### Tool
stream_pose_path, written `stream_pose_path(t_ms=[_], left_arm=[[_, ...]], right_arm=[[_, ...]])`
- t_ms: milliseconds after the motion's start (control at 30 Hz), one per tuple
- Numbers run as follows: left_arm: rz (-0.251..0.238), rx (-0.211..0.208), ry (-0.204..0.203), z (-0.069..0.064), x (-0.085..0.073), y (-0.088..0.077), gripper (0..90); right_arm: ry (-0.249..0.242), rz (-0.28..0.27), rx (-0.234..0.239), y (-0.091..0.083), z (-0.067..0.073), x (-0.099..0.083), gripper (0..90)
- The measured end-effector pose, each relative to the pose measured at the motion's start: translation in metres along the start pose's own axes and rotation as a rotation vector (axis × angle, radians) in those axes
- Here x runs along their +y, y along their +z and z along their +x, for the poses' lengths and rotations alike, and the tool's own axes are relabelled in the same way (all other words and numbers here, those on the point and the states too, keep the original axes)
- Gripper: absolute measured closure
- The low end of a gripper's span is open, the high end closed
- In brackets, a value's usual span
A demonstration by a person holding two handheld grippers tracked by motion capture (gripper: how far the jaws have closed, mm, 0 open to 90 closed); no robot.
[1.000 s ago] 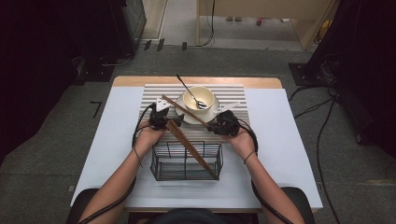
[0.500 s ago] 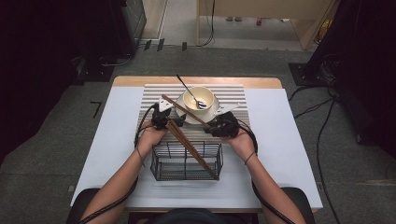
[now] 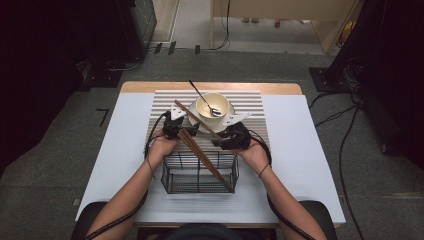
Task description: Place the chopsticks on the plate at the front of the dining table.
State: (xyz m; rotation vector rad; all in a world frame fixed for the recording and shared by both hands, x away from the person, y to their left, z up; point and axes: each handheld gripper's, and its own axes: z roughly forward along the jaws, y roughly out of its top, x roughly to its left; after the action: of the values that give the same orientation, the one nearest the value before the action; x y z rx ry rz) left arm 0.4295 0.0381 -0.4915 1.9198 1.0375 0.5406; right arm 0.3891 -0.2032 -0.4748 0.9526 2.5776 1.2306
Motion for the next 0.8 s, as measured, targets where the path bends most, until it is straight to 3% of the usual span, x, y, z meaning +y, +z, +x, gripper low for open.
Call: stream_pose_path(t_ms=[800], left_arm=[[-0.012,-0.009,-0.012,-0.003,0.001,0.000,21.2]], right_arm=[[-0.047,-0.023,0.035,0.010,0.011,0.004,43.5]])
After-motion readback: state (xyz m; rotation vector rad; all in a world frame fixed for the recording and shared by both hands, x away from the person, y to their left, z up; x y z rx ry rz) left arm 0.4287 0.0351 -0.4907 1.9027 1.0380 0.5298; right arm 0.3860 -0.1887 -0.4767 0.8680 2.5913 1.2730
